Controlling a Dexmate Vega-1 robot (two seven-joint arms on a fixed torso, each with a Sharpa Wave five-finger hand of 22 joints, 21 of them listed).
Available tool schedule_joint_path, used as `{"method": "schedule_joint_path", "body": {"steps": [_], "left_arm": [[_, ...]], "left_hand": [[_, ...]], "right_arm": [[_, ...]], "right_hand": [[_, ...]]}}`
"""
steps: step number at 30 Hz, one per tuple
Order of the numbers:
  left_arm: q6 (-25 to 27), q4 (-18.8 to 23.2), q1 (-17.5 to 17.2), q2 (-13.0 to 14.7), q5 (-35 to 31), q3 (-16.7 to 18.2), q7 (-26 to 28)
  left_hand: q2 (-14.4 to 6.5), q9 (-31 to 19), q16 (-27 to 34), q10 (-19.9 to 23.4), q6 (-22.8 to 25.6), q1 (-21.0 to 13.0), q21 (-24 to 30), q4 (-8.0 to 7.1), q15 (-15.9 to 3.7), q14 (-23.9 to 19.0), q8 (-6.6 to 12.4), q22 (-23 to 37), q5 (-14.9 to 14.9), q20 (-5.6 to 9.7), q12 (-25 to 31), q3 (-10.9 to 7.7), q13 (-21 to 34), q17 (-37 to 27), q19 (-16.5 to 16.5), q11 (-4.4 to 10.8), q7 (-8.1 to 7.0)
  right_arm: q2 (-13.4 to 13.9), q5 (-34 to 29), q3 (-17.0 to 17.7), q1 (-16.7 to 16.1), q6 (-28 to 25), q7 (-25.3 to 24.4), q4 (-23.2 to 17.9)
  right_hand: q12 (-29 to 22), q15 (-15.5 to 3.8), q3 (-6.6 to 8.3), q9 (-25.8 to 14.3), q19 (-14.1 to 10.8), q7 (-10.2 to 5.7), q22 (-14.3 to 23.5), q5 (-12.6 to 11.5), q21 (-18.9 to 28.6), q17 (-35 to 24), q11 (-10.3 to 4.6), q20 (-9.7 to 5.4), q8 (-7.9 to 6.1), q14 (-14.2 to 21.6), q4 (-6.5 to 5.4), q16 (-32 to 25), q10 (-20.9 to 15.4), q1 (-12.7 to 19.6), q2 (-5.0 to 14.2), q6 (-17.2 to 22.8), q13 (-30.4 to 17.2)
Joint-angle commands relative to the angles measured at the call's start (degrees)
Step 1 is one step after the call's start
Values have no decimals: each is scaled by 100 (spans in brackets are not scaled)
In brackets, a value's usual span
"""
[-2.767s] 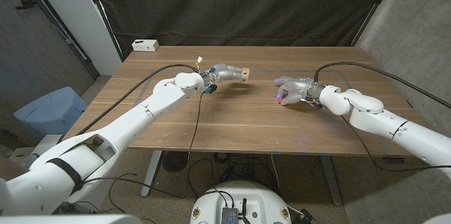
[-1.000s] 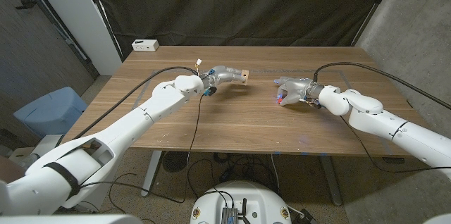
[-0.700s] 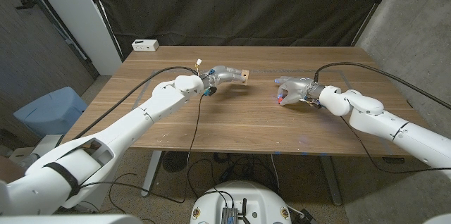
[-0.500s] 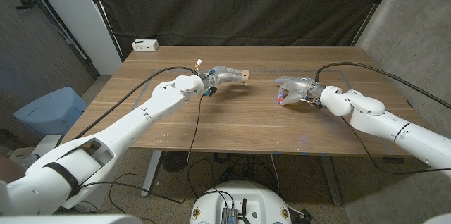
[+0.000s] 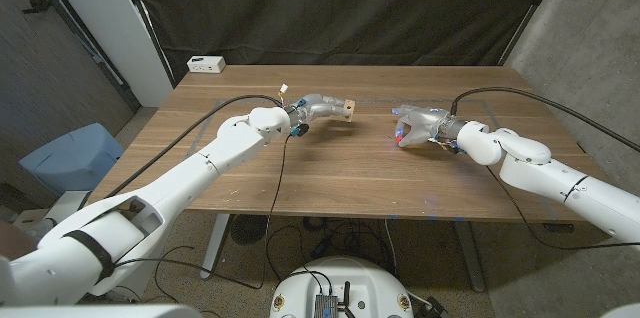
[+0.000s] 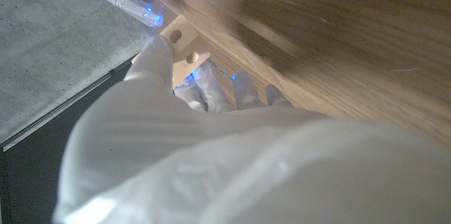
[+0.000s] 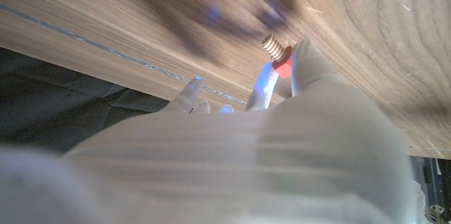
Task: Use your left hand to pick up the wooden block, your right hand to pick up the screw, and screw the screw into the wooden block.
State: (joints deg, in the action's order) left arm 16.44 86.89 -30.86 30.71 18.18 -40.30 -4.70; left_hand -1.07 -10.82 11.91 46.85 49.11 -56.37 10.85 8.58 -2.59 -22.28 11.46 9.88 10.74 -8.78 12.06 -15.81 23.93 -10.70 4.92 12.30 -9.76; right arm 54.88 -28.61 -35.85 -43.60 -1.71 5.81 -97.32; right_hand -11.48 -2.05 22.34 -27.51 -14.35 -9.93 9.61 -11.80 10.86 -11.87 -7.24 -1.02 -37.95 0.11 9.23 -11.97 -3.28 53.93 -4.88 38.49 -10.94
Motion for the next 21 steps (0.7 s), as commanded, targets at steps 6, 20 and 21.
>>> {"method": "schedule_joint_path", "body": {"steps": [6,20,21], "left_arm": [[-164,-117,8,-55,-8,-15,-50],[-399,-234,37,-58,-54,-34,-203],[-403,-231,32,-57,-52,-32,-203]], "left_hand": [[-58,-31,26,-45,66,0,25,-18,-205,-25,34,15,41,11,-3,-5,12,-17,-7,18,0],[-45,-30,25,-46,45,12,24,-18,-254,-26,24,16,37,10,-3,6,9,-16,-8,22,-35],[-43,-29,23,-50,40,13,24,-18,-259,-23,22,16,36,12,-5,7,8,-16,-9,22,-36]], "right_arm": [[-5,521,328,-245,-77,-334,-129],[-22,817,560,-487,-278,-771,-296],[-26,830,577,-509,-300,-815,-316]], "right_hand": [[-40,-225,54,-53,-70,-11,18,6,32,-32,-42,8,-90,44,-12,-31,-97,20,-16,69,-14],[-27,-212,61,-103,-76,-10,18,20,27,-36,-40,52,-149,66,-24,-35,-118,-5,-21,47,-14],[-25,-213,62,-106,-75,-11,18,20,27,-37,-39,56,-152,65,-25,-35,-117,-7,-20,45,-14]]}}
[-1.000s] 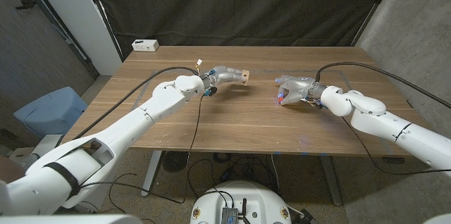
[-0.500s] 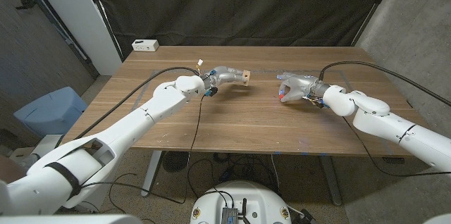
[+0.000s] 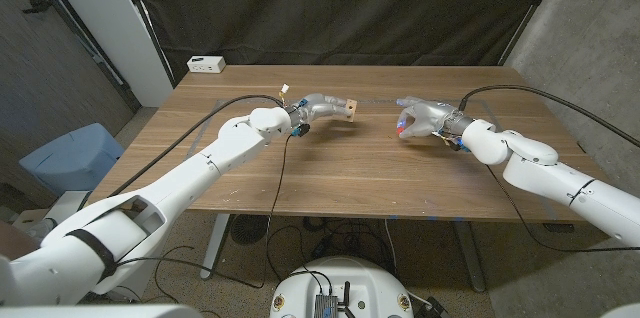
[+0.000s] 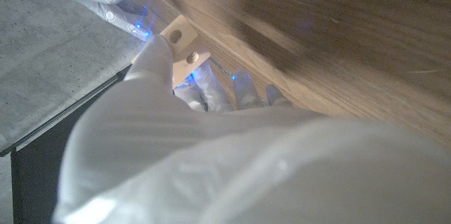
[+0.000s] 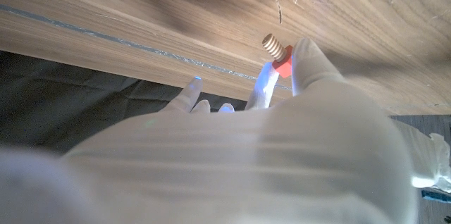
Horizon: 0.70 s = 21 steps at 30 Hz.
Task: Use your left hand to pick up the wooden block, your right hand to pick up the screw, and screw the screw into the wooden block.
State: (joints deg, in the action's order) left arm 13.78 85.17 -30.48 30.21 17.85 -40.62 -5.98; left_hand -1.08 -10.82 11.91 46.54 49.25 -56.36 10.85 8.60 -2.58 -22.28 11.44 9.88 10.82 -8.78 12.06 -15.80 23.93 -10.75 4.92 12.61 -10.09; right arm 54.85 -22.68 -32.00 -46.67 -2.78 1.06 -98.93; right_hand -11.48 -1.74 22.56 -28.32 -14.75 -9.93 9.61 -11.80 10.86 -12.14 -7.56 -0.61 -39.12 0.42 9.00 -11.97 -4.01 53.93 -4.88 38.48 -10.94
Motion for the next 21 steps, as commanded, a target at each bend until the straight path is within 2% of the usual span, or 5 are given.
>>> {"method": "schedule_joint_path", "body": {"steps": [1,21], "left_arm": [[-127,-48,-15,-7,-23,4,-60],[-273,-80,-37,-71,-67,26,11]], "left_hand": [[-38,-29,23,-28,26,12,24,-18,-258,-24,24,16,28,7,-10,7,4,-10,-9,-8,-5],[-28,-27,20,-76,-21,35,25,-23,-255,-19,5,17,22,12,-41,22,-36,-14,-8,-3,-47]], "right_arm": [[-19,248,205,-217,-201,-367,-172],[-186,1144,828,-805,-711,-1097,-803]], "right_hand": [[-25,-243,41,-28,-32,-12,18,20,25,-10,-9,20,-41,33,-3,-34,-45,-8,-19,53,-14],[-42,-160,59,-98,-28,41,16,27,18,-17,52,52,-169,31,-17,-33,-171,-43,-7,125,-15]]}}
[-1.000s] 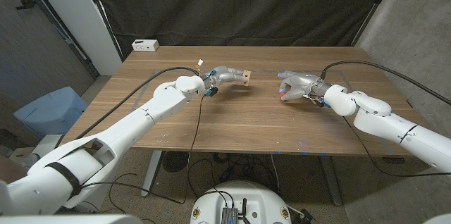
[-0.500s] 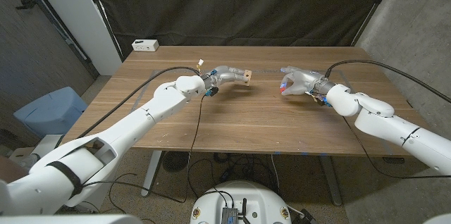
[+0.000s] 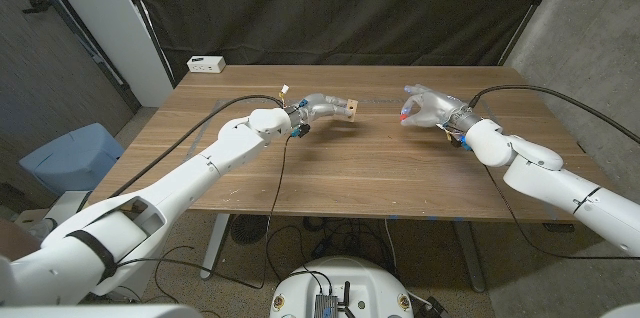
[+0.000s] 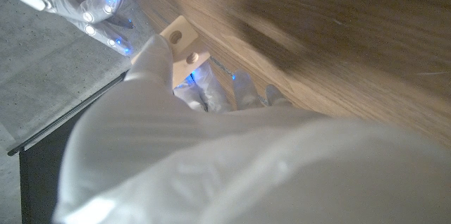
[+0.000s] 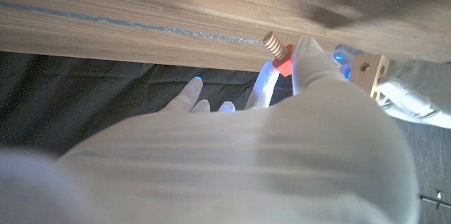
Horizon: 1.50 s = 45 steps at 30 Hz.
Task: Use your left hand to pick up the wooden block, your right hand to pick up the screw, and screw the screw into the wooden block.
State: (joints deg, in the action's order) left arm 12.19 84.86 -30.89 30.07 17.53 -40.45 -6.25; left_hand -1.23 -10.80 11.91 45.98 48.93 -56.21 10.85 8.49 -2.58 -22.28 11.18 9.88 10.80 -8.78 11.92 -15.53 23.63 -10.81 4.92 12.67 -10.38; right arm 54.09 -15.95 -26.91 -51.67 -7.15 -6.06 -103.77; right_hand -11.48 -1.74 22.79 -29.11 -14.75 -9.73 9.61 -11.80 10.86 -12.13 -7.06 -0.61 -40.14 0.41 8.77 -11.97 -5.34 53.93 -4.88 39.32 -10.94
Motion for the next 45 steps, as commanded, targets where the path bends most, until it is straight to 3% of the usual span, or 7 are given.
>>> {"method": "schedule_joint_path", "body": {"steps": [1,9,24,33,45], "left_arm": [[-168,-82,11,-65,-29,9,11],[-335,-300,106,-155,-54,-30,-92],[-617,-881,329,-453,-94,-131,-266],[-869,-1239,480,-650,-184,-219,-346],[-1010,-1416,531,-765,-222,-226,-344]], "left_hand": [[-12,-28,20,-24,4,19,25,-11,-253,-18,29,16,23,14,-30,-5,-10,-7,-8,-9,-20],[-16,-26,11,-116,-84,23,25,-12,-248,6,-3,17,23,10,-69,-1,-51,-13,-10,-13,-118],[-28,-27,1,-191,-117,37,13,-19,-246,48,-2,17,27,-3,-78,5,-78,-20,-44,-8,-166],[-33,-27,-6,-235,-166,40,7,-18,-240,75,-11,17,32,-1,-84,7,-99,-23,-68,-9,-188],[-35,-28,-5,-247,-160,53,3,-22,-253,83,1,18,34,-10,-68,13,-102,-26,-91,-8,-204]], "right_arm": [[-130,538,349,-329,-270,-416,-332],[-304,984,520,-439,-293,-615,-457],[-572,1547,761,-587,-309,-1025,-601],[-849,2022,858,-568,-102,-1138,-498],[-1289,2615,848,-466,632,-1181,4]], "right_hand": [[-42,-155,37,-23,-30,32,16,27,18,-19,12,53,-73,35,5,-34,-44,-46,-6,41,-15],[-27,-97,39,-46,-49,38,15,26,22,-22,58,63,-97,25,0,-32,-43,-68,-7,8,-16],[-32,-55,47,-74,-89,88,13,20,28,-30,128,51,-153,73,-6,-54,-118,-102,-3,9,-16],[-31,-38,53,-86,-96,114,13,12,26,-33,151,53,-192,105,-2,-66,-148,-111,-6,37,-17],[2,9,54,-26,-67,142,13,-6,10,-38,189,66,-192,79,-5,-57,-118,-146,-13,37,-17]]}}
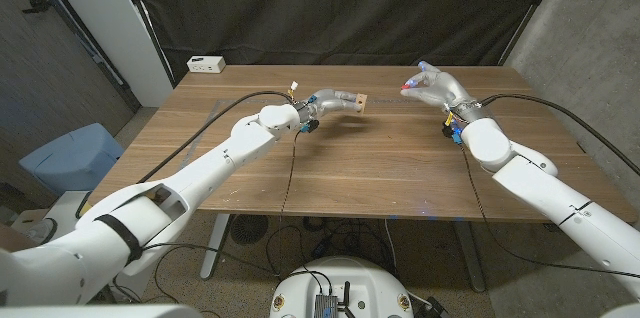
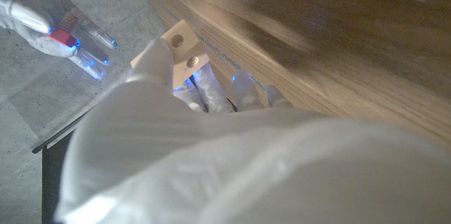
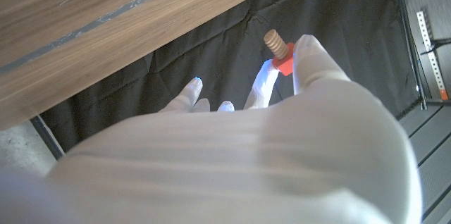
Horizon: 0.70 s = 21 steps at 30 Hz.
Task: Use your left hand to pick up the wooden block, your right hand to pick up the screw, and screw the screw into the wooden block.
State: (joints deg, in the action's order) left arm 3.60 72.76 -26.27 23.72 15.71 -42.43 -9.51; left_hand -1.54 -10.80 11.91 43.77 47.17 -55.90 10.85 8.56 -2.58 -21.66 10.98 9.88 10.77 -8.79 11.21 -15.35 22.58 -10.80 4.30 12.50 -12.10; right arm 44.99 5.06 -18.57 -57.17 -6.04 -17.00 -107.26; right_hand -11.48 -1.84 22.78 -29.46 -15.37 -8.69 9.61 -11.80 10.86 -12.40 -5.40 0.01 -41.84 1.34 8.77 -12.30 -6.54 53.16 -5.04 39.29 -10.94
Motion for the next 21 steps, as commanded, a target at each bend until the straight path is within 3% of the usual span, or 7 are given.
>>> {"method": "schedule_joint_path", "body": {"steps": [1,21], "left_arm": [[-151,-209,73,-134,-46,-33,-22],[-340,-409,112,-313,-44,-46,-28]], "left_hand": [[-3,-29,-6,-27,16,22,3,-29,-256,22,21,18,36,-10,4,-4,3,-27,-29,9,-33],[-4,-28,-6,-56,-11,37,2,-32,-245,34,20,18,37,-12,11,2,-5,-29,-50,9,-30]], "right_arm": [[-414,522,1,104,540,-115,384],[-925,964,-133,351,1091,-213,878]], "right_hand": [[3,21,54,13,-4,42,13,-7,9,-11,26,4,-21,-12,-5,-24,2,-71,3,40,-17],[-2,38,63,41,-1,29,14,-27,8,-16,65,14,-51,21,0,-38,-49,-91,2,64,-18]]}}
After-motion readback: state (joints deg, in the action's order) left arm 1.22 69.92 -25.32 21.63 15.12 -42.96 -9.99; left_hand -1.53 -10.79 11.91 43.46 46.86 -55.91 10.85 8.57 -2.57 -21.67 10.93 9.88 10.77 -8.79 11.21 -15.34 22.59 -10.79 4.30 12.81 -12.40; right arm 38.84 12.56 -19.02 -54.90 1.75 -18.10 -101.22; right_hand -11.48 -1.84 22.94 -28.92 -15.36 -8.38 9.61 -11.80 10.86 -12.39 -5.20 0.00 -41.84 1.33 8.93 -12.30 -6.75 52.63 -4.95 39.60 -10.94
